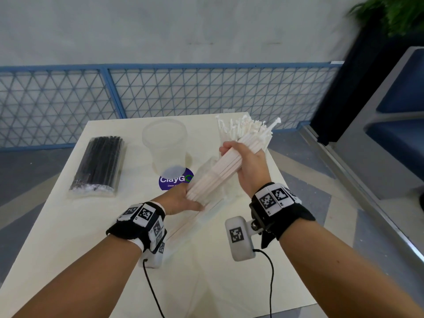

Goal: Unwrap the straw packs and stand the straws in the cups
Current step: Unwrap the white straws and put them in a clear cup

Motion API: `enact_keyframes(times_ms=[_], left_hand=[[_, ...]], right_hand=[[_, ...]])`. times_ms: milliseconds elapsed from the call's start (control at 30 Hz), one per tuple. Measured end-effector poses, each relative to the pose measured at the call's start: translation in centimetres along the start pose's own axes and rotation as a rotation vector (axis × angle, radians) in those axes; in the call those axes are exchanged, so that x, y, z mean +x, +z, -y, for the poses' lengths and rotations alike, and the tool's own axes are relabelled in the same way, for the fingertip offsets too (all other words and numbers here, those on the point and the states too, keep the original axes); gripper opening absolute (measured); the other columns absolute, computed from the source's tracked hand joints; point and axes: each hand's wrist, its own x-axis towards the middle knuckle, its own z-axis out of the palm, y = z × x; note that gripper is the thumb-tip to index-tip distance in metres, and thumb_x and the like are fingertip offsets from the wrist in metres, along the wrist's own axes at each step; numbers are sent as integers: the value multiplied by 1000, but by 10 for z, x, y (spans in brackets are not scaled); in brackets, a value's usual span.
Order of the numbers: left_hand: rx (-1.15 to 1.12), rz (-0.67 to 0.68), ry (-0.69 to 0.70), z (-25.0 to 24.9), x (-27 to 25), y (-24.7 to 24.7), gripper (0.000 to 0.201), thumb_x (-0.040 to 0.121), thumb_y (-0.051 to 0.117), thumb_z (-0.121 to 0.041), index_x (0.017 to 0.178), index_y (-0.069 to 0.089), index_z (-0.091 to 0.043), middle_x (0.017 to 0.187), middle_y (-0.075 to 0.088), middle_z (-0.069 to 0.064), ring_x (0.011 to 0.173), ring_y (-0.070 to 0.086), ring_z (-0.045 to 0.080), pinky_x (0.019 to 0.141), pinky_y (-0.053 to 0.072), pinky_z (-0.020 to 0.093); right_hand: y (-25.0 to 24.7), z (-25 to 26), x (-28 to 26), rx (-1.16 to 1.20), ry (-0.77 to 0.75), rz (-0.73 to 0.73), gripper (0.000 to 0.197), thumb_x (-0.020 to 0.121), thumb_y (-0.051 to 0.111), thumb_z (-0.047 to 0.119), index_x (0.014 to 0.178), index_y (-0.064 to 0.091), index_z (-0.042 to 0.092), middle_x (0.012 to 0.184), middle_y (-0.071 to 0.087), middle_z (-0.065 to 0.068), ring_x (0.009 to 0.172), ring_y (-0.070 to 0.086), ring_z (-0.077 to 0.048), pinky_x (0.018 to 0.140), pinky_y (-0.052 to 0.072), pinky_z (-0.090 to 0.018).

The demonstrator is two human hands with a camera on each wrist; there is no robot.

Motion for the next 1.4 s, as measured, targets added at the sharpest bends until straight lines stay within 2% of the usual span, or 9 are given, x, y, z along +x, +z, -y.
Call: enact_keyframes(times_ms=[133, 300, 400, 533, 633, 700, 833, 1100, 1400], left_hand=[[-11, 9, 8, 0, 5, 4, 39, 76, 74, -17, 110, 55, -19, 90, 62, -9, 86, 59, 8, 69, 45, 13], [79, 70, 9, 11, 9, 2, 25, 76, 73, -11, 97, 61, -18, 87, 62, -2, 80, 57, 14, 81, 44, 26], [221, 156, -2, 22, 12, 2, 22, 77, 68, -6, 75, 60, -26, 70, 52, -5, 62, 49, 8, 67, 39, 21], [387, 191, -15, 34, 18, 10, 18, 80, 63, -4, 76, 57, -20, 71, 52, -7, 51, 49, -10, 55, 35, 3], [421, 108, -23, 32, 26, 15, 24, 82, 64, -10, 71, 45, -19, 74, 46, -7, 69, 48, 4, 57, 34, 6], [369, 19, -15, 17, 30, 11, 28, 80, 69, -29, 102, 55, -19, 93, 50, -4, 87, 47, 14, 74, 39, 17], [90, -180, 73, -36, 45, -2, 85, 76, 71, -40, 143, 25, -15, 132, 44, 2, 107, 50, 18, 89, 39, 27], [-34, -123, 141, -89, 96, -14, 96, 71, 72, -1, 145, 13, -19, 143, 37, 4, 133, 34, 25, 101, 33, 31], [63, -132, 140, -91, 110, -13, 96, 65, 83, -22, 140, 24, -11, 142, 23, 6, 132, 32, 22, 111, 29, 34]], right_hand=[[0, -13, -11, -36, 63, 207, 11, 82, 63, 3, 86, 59, 11, 74, 65, -8, 78, 62, -22, 80, 47, -33], [-4, 1, -2, -115, 34, 74, 6, 83, 63, 5, 77, 64, 6, 71, 70, -8, 84, 65, -24, 86, 50, -40], [-7, 28, 5, -96, -11, 11, 5, 84, 59, -1, 80, 56, 0, 56, 61, -6, 60, 62, -21, 65, 56, -31], [-10, 50, 9, -353, -91, 18, 12, 84, 54, -7, 89, 49, 3, 61, 49, -9, 44, 50, -14, 49, 50, -27], [-11, 62, 12, -468, -90, 20, 13, 85, 53, -8, 90, 49, 3, 62, 47, -9, 39, 48, -11, 44, 47, -24], [-13, 70, 15, -413, -85, -19, 12, 85, 53, -8, 85, 49, 3, 62, 46, -9, 41, 48, -12, 43, 47, -23], [-20, 77, 25, -198, -61, -130, 9, 85, 52, -5, 90, 47, 1, 59, 46, -9, 47, 48, -18, 48, 46, -26], [-22, 98, 51, 114, -272, -366, 19, 83, 50, -7, 87, 41, 8, 56, 44, -9, 47, 45, -20, 54, 43, -33], [-18, 77, 78, -123, -379, -415, 17, 79, 53, -6, 87, 45, 8, 49, 51, 0, 47, 49, -18, 55, 45, -32]])
